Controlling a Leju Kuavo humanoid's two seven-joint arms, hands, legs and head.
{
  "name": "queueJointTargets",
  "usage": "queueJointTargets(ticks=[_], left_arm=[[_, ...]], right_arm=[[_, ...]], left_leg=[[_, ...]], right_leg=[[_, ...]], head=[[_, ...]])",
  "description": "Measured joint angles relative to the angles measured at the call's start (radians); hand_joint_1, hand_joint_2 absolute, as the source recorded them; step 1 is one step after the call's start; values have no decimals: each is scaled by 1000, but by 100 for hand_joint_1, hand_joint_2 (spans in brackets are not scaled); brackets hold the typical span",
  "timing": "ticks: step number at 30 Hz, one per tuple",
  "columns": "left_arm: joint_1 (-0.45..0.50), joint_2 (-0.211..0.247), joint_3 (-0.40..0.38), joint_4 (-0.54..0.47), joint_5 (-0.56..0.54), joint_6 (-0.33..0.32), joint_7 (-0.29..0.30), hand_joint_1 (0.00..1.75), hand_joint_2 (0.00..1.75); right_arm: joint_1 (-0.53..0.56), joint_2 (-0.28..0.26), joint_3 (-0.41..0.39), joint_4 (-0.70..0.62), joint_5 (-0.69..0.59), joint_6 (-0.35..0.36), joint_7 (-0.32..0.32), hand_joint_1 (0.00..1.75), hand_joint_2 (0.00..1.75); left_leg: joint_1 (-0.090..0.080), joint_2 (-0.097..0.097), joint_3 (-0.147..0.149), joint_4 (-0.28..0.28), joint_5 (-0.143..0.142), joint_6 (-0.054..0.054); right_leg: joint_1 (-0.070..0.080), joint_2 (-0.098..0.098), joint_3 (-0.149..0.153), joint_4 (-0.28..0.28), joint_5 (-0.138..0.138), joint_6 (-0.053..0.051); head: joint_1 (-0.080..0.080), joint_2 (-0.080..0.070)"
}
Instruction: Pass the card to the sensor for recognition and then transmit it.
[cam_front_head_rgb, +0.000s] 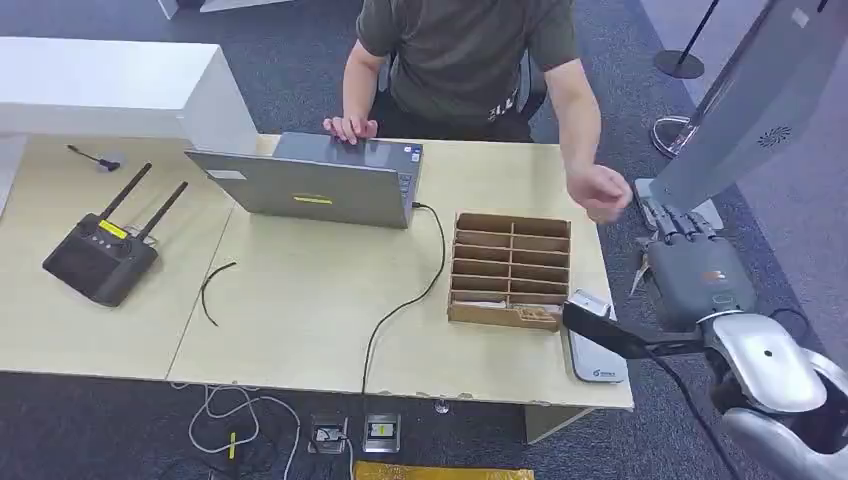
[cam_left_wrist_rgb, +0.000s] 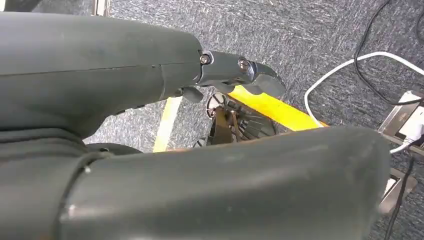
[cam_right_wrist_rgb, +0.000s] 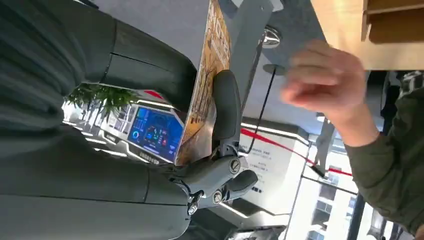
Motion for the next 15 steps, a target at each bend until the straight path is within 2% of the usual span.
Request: queueJointTargets(ticks=[15], left_arm=[[0,0,-10,0,0,9,0,0,0]], right_arm=[[88,6,19,89,-54,-105,-12,175,175]], left_leg=[[0,0,0,0,0,0]], right_leg=[[0,0,0,0,0,0]], head=[[0,0]])
